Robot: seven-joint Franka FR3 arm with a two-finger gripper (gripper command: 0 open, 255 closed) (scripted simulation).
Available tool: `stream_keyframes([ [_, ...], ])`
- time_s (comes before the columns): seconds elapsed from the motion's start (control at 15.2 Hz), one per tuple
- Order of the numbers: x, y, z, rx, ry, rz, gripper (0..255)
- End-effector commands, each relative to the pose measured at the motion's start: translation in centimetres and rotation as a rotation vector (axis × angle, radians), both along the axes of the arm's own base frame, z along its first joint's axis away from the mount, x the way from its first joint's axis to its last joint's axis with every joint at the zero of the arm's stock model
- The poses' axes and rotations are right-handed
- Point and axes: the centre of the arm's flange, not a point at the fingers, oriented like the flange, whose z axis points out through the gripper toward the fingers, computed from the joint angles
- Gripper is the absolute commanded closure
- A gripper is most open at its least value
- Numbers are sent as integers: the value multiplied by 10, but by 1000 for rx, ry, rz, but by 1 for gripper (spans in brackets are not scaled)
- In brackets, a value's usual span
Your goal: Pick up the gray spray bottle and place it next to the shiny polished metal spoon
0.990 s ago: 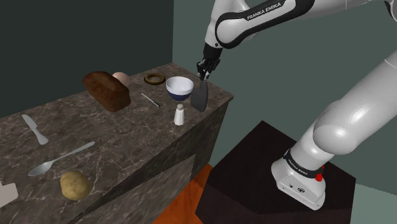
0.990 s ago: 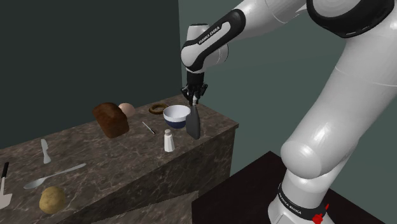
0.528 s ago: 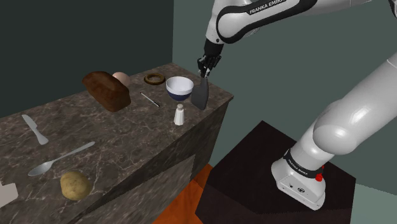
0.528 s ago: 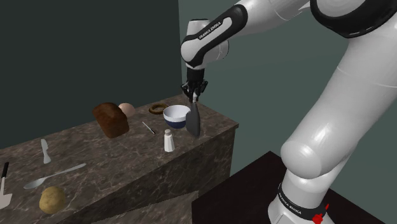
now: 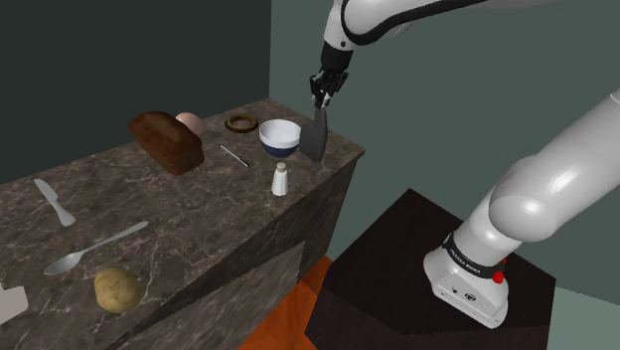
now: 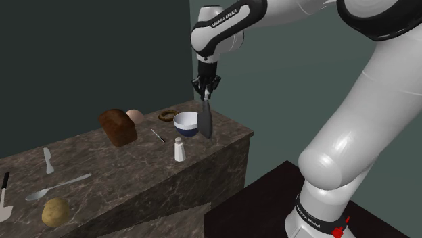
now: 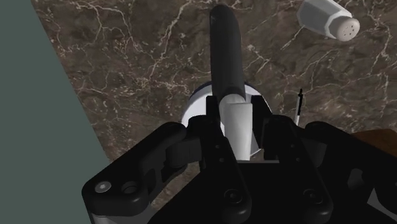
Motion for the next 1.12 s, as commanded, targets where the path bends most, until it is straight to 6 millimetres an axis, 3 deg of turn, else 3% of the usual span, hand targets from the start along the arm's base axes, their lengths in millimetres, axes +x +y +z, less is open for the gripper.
stream_keyframes([
  [0.0, -1, 0, 10, 0, 0, 0, 255],
  [1.06, -1, 0, 95, 0, 0, 0, 255],
])
